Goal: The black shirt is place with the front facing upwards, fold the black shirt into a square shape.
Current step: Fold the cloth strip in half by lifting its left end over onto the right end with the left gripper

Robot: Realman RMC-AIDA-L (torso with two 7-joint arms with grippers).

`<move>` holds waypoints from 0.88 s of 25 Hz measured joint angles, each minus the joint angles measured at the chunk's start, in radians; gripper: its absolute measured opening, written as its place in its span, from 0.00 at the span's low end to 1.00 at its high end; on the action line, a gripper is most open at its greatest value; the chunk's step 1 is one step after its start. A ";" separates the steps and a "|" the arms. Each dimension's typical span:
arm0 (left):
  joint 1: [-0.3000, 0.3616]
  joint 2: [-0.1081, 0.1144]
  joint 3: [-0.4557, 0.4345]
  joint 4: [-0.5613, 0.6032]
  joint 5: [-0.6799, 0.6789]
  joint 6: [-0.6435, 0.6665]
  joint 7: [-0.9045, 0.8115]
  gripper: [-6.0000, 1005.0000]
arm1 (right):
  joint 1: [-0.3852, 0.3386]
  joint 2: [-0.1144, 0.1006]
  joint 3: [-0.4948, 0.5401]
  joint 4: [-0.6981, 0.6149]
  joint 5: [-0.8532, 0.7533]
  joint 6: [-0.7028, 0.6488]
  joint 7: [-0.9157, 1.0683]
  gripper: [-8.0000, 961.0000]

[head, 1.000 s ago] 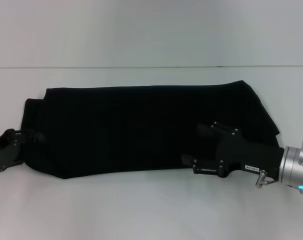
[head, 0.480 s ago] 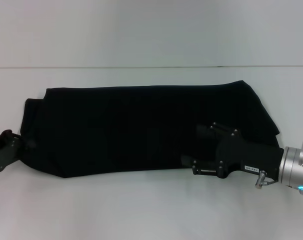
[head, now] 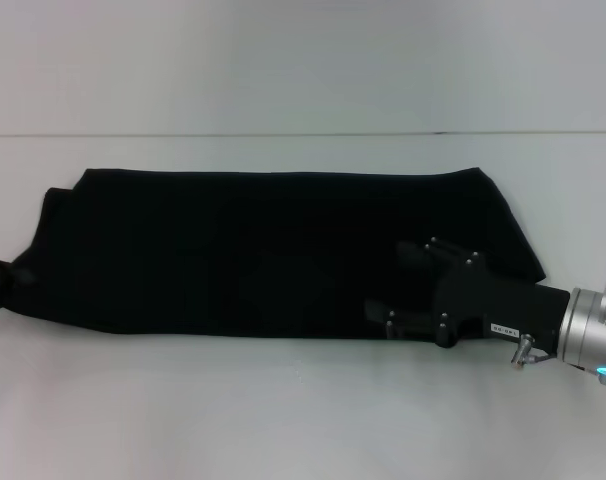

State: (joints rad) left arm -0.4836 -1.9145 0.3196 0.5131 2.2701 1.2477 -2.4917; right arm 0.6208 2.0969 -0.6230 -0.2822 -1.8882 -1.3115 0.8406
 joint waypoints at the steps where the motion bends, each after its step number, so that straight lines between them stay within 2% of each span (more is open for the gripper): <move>1: 0.003 0.003 0.000 0.004 0.000 0.000 0.001 0.04 | -0.001 0.000 0.000 0.000 0.004 0.000 0.000 0.98; 5: 0.020 0.014 -0.014 0.037 0.001 -0.001 0.002 0.04 | -0.008 -0.001 0.001 0.000 0.024 -0.002 0.000 0.98; 11: 0.032 0.046 -0.126 0.040 0.008 0.004 0.001 0.04 | -0.034 -0.006 0.002 -0.007 0.039 0.008 0.000 0.98; 17: 0.009 0.048 -0.145 0.038 -0.020 0.069 0.001 0.04 | -0.060 -0.009 0.011 -0.010 0.043 0.009 0.000 0.98; 22: -0.071 0.037 -0.138 0.028 -0.099 0.175 0.003 0.04 | -0.087 -0.008 0.040 -0.011 0.043 0.009 0.000 0.98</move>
State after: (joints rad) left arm -0.5542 -1.8771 0.1817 0.5407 2.1711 1.4229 -2.4889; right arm 0.5336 2.0885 -0.5831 -0.2931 -1.8452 -1.3021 0.8406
